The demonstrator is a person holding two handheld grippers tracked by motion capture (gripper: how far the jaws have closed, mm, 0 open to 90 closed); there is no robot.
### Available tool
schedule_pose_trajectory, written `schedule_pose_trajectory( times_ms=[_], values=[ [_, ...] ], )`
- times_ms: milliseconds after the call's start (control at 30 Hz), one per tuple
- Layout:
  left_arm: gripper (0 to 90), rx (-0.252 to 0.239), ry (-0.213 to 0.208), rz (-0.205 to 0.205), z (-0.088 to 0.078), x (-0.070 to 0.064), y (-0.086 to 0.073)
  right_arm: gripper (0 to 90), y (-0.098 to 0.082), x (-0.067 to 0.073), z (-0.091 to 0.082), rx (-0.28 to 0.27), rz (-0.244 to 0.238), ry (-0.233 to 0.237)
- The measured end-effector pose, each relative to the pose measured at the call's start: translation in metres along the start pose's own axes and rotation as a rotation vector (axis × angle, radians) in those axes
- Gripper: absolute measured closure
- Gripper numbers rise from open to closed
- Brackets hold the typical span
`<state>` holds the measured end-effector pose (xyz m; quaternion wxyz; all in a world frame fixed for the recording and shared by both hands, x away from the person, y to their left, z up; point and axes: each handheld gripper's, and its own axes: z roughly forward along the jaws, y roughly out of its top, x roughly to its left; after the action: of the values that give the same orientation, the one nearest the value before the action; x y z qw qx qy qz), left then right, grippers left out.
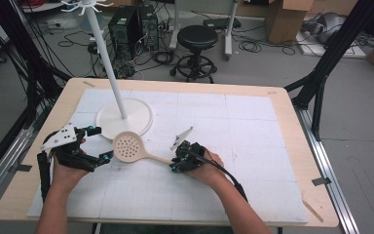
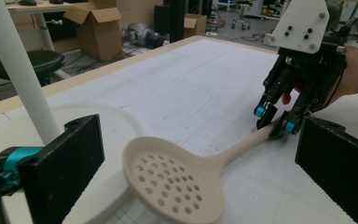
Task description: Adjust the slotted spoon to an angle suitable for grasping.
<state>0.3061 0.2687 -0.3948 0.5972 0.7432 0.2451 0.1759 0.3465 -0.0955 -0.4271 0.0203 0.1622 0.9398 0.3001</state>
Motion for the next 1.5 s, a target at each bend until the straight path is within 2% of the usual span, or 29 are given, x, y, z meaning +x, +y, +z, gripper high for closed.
schedule_pose_trajectory(
  times_ms=[200, 567, 667, 700, 800, 833, 933, 1067, 1133, 1267, 1300, 1500],
  values=[
    [1.7, 0.005, -0.001, 0.003, 0.001, 0.000, 0.000, 75.0, -0.018, -0.002, -0.013, -0.003, 0.010, 0.000],
    [1.7, 0.009, -0.002, 0.005, 0.002, 0.000, 0.000, 74.8, -0.033, -0.004, -0.022, -0.018, 0.024, 0.001],
    [1.7, 0.006, 0.000, 0.004, 0.002, 0.000, 0.000, 73.9, -0.032, -0.004, -0.021, -0.017, 0.023, 0.002],
    [1.7, 0.003, -0.001, 0.004, 0.001, 0.000, 0.000, 69.1, -0.032, -0.004, -0.022, -0.025, 0.023, -0.006],
    [1.7, 0.006, -0.002, 0.004, 0.001, 0.001, 0.000, 65.2, -0.031, -0.004, -0.026, -0.056, 0.022, -0.008],
    [1.7, 0.006, -0.002, 0.004, 0.001, 0.001, 0.000, 65.2, -0.031, -0.004, -0.026, -0.056, 0.022, -0.008],
    [1.7, 0.009, -0.005, 0.007, 0.002, 0.000, 0.000, 63.7, -0.030, -0.004, -0.038, -0.102, 0.021, -0.018],
    [1.7, 0.011, -0.003, 0.004, 0.002, 0.000, -0.001, 62.7, -0.031, -0.003, -0.044, -0.116, 0.020, -0.030],
    [1.7, 0.010, -0.002, 0.004, 0.002, 0.000, 0.000, 62.6, -0.030, -0.006, -0.049, -0.143, 0.033, -0.046],
    [1.7, 0.010, 0.000, 0.003, 0.002, 0.000, 0.000, 62.2, -0.026, -0.009, -0.049, -0.161, 0.056, -0.053],
    [1.7, 0.010, 0.000, 0.005, 0.002, 0.000, 0.000, 61.5, -0.019, -0.009, -0.045, -0.162, 0.060, -0.047],
    [1.7, 0.011, -0.002, 0.003, 0.002, 0.000, -0.001, 58.7, -0.001, -0.005, -0.028, -0.125, 0.026, -0.026]
  ],
)
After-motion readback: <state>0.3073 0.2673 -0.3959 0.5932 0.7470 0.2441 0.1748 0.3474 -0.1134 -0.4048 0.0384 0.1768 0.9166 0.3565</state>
